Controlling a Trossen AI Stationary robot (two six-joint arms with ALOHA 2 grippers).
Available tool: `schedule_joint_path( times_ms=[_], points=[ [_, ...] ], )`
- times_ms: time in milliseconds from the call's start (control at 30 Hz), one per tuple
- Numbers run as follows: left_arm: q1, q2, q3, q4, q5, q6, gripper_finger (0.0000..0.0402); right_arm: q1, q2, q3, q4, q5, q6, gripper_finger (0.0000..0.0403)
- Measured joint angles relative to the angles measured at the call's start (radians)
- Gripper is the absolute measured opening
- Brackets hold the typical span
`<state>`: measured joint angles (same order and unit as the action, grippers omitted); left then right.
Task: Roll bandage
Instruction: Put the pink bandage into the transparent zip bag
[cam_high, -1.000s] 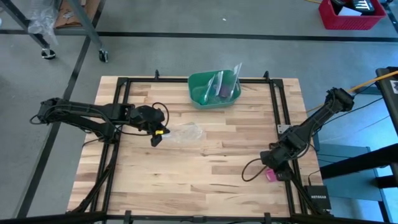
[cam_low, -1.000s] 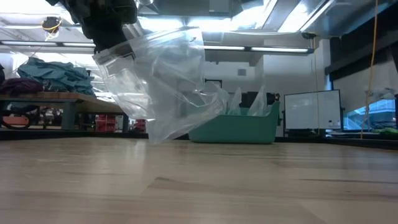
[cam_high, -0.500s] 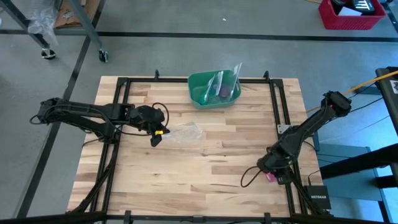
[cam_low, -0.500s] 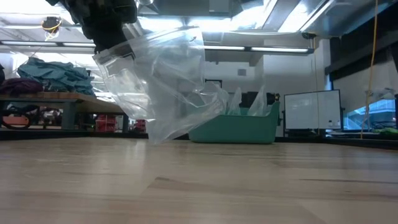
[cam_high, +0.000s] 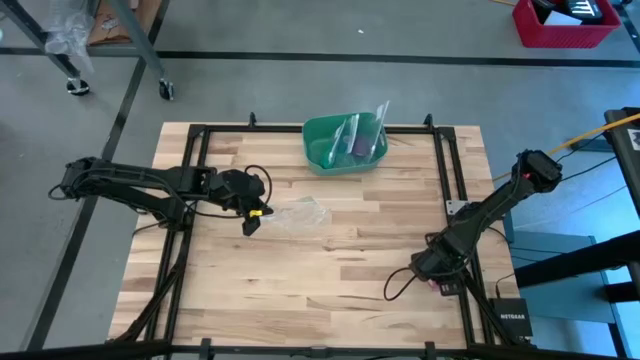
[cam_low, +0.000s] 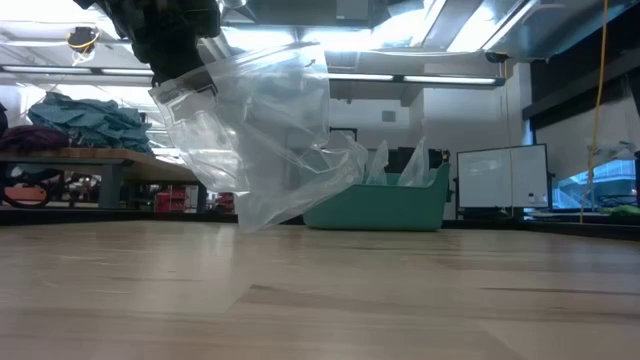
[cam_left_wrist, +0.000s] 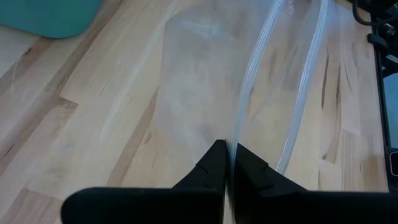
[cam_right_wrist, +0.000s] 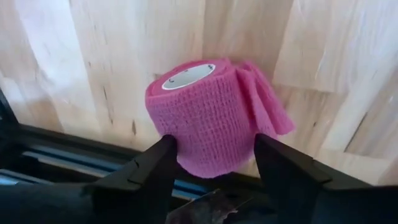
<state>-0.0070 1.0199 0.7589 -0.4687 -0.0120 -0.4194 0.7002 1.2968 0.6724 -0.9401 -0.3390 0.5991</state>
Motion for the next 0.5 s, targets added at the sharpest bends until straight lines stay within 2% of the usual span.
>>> schedule_joint_path(
  times_ms=[333,500],
  points=[
    [0.0,0.0,0.0,0.0,0.0,0.0,0.0,0.0,0.037,0.0,0.095,0.024,-0.006,0.0218],
    [0.0,0.0,0.0,-0.001,0.0,0.0,0.0,-0.001,0.125,0.004,0.121,-0.042,-0.008,0.0219]
  ],
)
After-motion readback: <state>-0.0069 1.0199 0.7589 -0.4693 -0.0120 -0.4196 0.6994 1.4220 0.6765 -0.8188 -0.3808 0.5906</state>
